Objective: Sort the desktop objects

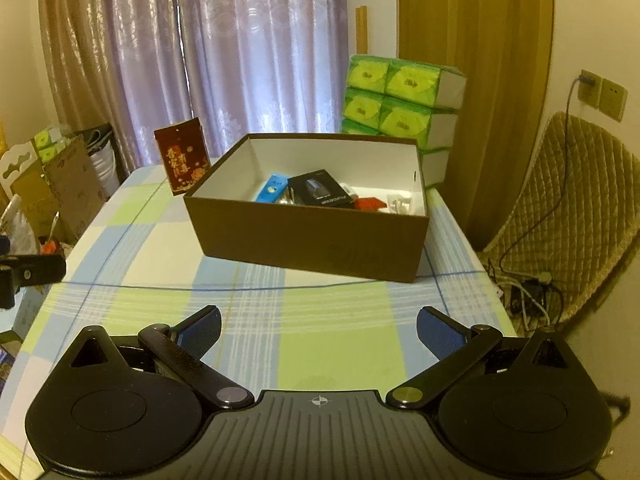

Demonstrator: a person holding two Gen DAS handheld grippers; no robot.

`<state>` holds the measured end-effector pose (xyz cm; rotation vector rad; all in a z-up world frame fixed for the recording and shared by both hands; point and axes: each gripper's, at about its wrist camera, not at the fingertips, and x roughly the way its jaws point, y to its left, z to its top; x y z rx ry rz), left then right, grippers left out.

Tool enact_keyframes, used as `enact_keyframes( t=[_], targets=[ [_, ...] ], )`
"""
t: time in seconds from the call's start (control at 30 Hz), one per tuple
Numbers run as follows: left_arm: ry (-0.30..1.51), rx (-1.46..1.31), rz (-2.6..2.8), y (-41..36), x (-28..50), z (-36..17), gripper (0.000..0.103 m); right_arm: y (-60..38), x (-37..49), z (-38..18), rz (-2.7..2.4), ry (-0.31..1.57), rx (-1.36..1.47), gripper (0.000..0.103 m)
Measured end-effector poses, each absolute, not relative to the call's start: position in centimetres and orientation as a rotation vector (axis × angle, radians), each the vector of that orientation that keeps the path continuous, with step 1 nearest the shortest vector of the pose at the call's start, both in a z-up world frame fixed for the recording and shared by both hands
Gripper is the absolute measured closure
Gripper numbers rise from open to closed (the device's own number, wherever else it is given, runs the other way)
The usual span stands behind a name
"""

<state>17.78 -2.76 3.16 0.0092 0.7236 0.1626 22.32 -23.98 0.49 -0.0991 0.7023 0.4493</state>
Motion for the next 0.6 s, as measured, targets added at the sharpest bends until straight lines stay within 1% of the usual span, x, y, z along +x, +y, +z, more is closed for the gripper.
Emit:
enact_keyframes(
  t=[0.6],
  targets=[
    [0.771, 0.017, 0.117, -2.4, 14.5, 1.1, 0.001, -23.4, 18.2, -0.2, 0.412, 0.721, -0.109, 0.002]
  ],
)
